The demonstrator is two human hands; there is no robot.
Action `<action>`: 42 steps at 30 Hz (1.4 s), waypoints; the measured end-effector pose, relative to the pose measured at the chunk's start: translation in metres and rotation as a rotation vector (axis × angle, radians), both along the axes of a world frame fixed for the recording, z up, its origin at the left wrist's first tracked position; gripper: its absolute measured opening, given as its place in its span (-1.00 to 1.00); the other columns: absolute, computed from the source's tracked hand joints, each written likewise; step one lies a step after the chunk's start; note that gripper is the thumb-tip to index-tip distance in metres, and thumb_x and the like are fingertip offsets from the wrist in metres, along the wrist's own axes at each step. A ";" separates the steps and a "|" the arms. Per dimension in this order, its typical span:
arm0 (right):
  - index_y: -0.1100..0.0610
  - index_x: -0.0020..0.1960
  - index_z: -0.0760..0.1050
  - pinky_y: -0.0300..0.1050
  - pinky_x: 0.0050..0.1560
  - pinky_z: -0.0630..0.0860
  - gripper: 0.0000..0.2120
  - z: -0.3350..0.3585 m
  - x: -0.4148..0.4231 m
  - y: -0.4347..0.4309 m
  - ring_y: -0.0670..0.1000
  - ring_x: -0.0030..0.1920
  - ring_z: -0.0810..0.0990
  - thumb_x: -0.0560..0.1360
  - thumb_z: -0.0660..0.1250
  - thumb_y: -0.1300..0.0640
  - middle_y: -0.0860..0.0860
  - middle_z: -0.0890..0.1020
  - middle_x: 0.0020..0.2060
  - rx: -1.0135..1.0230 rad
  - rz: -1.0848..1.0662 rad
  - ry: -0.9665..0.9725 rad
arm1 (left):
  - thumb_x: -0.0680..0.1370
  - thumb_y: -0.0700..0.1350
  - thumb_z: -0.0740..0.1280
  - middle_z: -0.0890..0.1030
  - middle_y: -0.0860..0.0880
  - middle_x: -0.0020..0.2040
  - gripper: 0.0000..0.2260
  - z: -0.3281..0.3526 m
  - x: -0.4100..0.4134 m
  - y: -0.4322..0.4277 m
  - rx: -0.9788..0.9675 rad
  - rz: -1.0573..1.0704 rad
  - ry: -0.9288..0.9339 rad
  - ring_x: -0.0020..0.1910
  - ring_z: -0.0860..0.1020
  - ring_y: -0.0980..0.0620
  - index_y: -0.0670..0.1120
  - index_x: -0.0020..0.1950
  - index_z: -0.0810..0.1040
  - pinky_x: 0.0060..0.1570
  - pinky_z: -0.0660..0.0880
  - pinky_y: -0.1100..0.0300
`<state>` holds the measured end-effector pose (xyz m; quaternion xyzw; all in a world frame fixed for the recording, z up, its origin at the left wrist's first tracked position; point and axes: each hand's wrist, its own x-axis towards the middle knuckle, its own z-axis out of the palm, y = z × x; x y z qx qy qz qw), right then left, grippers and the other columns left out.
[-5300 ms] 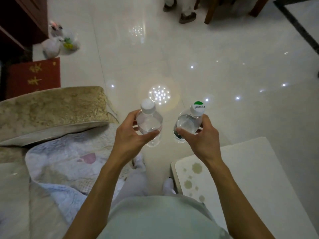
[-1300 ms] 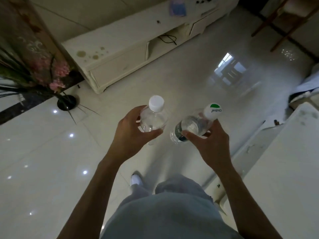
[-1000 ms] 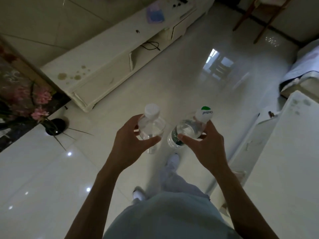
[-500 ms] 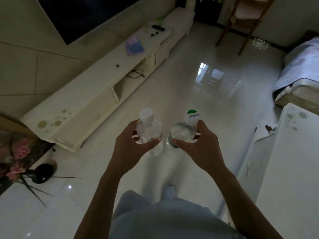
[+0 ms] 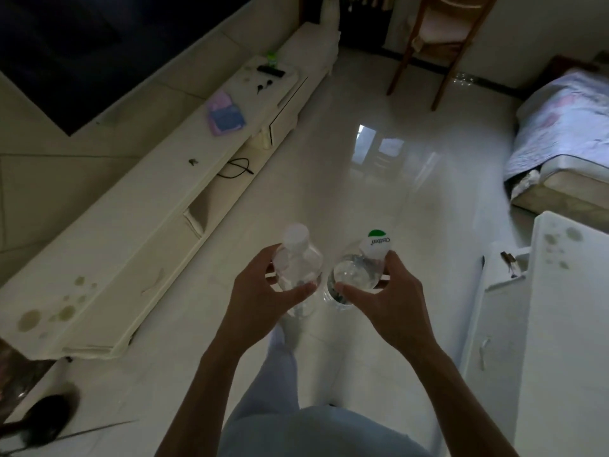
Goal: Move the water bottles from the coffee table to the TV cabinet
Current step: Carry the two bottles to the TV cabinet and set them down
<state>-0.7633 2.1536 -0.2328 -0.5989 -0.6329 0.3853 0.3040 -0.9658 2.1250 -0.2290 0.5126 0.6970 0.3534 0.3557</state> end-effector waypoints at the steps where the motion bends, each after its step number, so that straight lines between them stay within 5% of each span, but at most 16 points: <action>1: -0.13 0.18 0.39 -0.31 -0.07 0.55 -0.41 0.001 -0.008 0.014 -0.20 -0.04 0.60 0.24 0.55 -0.15 -0.23 0.58 -0.01 0.002 -0.015 -0.009 | 0.30 0.08 0.54 0.62 0.04 0.14 -0.39 0.000 -0.008 0.018 0.005 -0.018 0.001 0.06 0.60 0.12 -0.07 0.29 0.50 0.08 0.58 0.25; 9: -0.09 0.18 0.36 -0.37 -0.08 0.49 -0.34 0.024 -0.061 0.119 -0.11 -0.02 0.58 0.16 0.44 -0.26 -0.14 0.56 0.04 0.053 -0.094 -0.029 | 0.34 0.06 0.54 0.58 0.12 0.15 -0.41 0.013 -0.064 0.140 0.043 -0.144 -0.073 0.10 0.57 0.18 0.01 0.31 0.45 0.14 0.55 0.23; 14: -0.10 0.21 0.35 -0.40 -0.16 0.46 -0.35 0.028 -0.073 0.167 -0.19 -0.07 0.56 0.20 0.51 -0.19 -0.20 0.53 0.02 0.057 -0.103 -0.064 | 0.34 0.04 0.55 0.54 0.20 0.13 -0.41 0.013 -0.081 0.195 0.026 -0.209 -0.077 0.09 0.53 0.28 0.07 0.31 0.42 0.11 0.51 0.33; 18: -0.04 0.24 0.40 -0.36 -0.09 0.50 -0.36 0.026 -0.071 0.206 -0.14 -0.05 0.58 0.25 0.57 -0.10 -0.18 0.55 0.03 0.062 -0.100 -0.090 | 0.33 0.05 0.55 0.57 0.18 0.14 -0.41 0.007 -0.084 0.232 -0.017 -0.210 -0.076 0.11 0.55 0.22 0.08 0.30 0.43 0.14 0.55 0.20; 35: -0.08 0.20 0.39 -0.52 -0.11 0.46 -0.40 -0.010 0.027 0.408 -0.34 -0.07 0.51 0.25 0.58 -0.10 -0.24 0.52 0.01 0.029 -0.114 0.010 | 0.26 0.19 0.50 0.60 0.10 0.18 -0.33 -0.003 0.018 0.436 -0.087 -0.151 -0.007 0.10 0.58 0.19 0.06 0.32 0.45 0.00 0.54 0.33; 42: -0.06 0.22 0.41 -0.47 -0.10 0.49 -0.38 -0.012 0.063 0.489 -0.30 -0.05 0.53 0.25 0.56 -0.17 -0.25 0.52 0.01 0.054 -0.090 -0.013 | 0.26 0.10 0.55 0.61 0.08 0.17 -0.36 0.008 0.060 0.519 -0.074 -0.109 -0.087 0.11 0.59 0.11 0.04 0.31 0.47 0.10 0.59 0.12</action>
